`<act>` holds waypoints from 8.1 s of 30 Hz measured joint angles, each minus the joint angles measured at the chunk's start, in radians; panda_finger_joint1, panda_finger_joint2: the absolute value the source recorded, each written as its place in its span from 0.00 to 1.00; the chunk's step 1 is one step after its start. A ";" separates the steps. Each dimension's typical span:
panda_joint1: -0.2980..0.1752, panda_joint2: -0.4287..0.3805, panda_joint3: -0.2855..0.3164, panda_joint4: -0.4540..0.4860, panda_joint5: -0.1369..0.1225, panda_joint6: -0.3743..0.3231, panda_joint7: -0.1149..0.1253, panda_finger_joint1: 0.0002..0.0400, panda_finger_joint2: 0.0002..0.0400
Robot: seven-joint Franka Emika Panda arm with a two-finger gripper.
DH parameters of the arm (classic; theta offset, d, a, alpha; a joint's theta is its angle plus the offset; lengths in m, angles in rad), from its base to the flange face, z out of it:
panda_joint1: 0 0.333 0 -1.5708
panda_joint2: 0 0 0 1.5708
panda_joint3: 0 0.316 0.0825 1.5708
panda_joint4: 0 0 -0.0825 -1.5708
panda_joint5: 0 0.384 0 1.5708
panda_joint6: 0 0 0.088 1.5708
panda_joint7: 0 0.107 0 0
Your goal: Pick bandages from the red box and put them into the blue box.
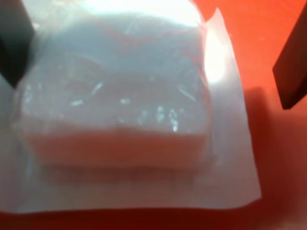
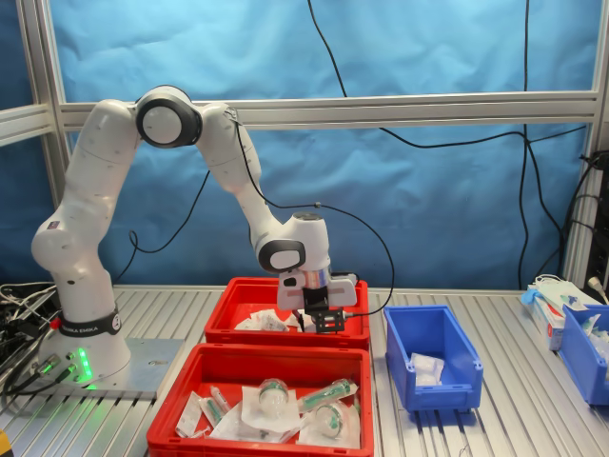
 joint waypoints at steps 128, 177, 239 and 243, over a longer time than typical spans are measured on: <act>0.005 -0.321 -0.241 0.152 0.000 -0.259 -0.012 0.21 0.21; 0.005 0.011 -0.322 0.669 0.000 -0.397 -0.019 0.21 0.21; 0.005 0.134 -0.314 0.679 0.000 -0.278 -0.019 0.86 0.86; 0.005 0.132 -0.314 0.679 0.000 -0.306 -0.019 0.97 0.97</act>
